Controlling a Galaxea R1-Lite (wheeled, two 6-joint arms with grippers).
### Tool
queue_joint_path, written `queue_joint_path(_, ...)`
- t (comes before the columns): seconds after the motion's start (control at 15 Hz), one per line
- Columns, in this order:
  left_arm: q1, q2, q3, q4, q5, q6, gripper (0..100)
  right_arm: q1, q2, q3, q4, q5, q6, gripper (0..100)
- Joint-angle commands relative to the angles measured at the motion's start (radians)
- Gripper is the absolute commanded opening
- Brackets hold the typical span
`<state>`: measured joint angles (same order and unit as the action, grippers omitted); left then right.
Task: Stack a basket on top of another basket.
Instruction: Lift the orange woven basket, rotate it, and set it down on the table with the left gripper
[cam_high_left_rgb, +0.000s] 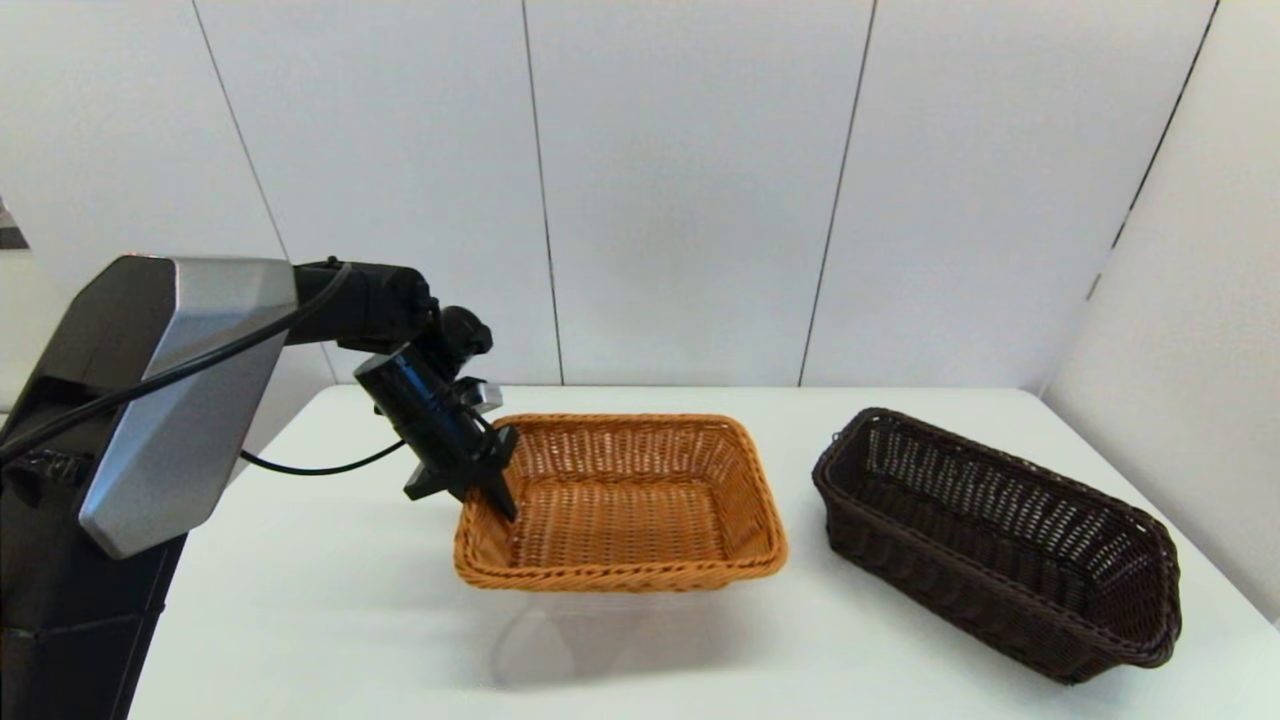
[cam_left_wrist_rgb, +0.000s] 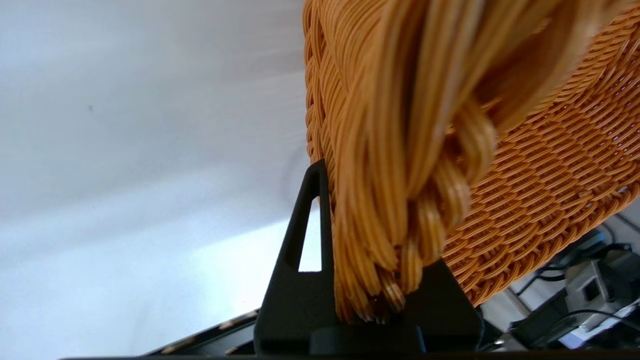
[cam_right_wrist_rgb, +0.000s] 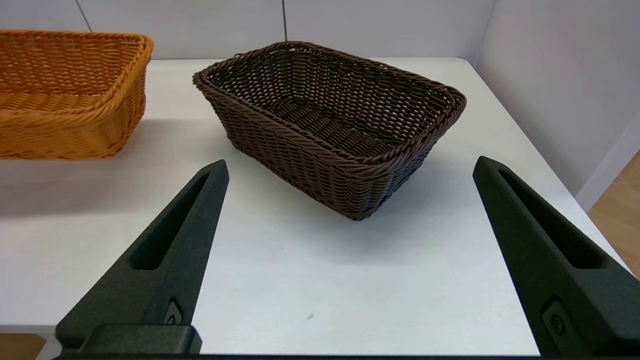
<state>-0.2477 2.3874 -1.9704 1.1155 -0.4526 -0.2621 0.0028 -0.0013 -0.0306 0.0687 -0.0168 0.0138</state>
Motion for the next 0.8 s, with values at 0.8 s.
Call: queue_joint_path(0.8,-0.028,0.095,0.001,-0.043,-0.043,0.004,0,0.000,0.000,0.000,0.000,0.000,0.000,100)
